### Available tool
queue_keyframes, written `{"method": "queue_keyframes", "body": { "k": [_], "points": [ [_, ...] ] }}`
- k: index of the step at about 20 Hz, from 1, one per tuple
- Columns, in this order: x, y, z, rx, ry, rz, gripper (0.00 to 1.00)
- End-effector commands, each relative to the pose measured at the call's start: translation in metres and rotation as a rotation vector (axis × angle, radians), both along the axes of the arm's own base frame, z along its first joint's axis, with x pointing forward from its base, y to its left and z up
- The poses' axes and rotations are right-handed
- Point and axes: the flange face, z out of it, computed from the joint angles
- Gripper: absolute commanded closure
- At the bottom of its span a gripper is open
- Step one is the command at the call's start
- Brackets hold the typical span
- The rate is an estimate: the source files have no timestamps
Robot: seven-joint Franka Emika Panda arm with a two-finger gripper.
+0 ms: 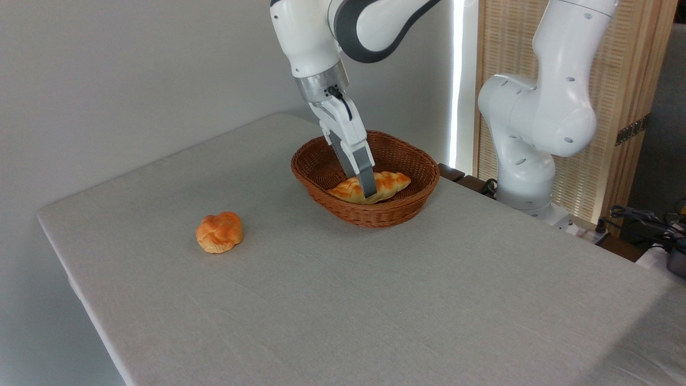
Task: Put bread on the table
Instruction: 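Lower the gripper into the basket and close on the braided roll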
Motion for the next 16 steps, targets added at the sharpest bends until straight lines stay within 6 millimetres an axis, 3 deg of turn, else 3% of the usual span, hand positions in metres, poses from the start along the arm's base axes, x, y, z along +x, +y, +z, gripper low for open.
{"method": "queue_keyframes", "body": {
  "k": [1, 4, 5, 11, 16],
  "points": [
    [-0.0014, -0.0026, -0.0096, -0.035, -0.001, -0.015, 0.0],
    [-0.0038, -0.0071, -0.0125, -0.071, 0.022, 0.003, 0.0],
    [-0.0063, -0.008, -0.0165, -0.067, 0.03, -0.003, 0.05],
    [-0.0068, -0.0084, -0.0178, -0.067, 0.033, -0.011, 0.58],
    [-0.0067, -0.0084, -0.0184, -0.07, 0.036, -0.033, 0.7]
  ]
}}
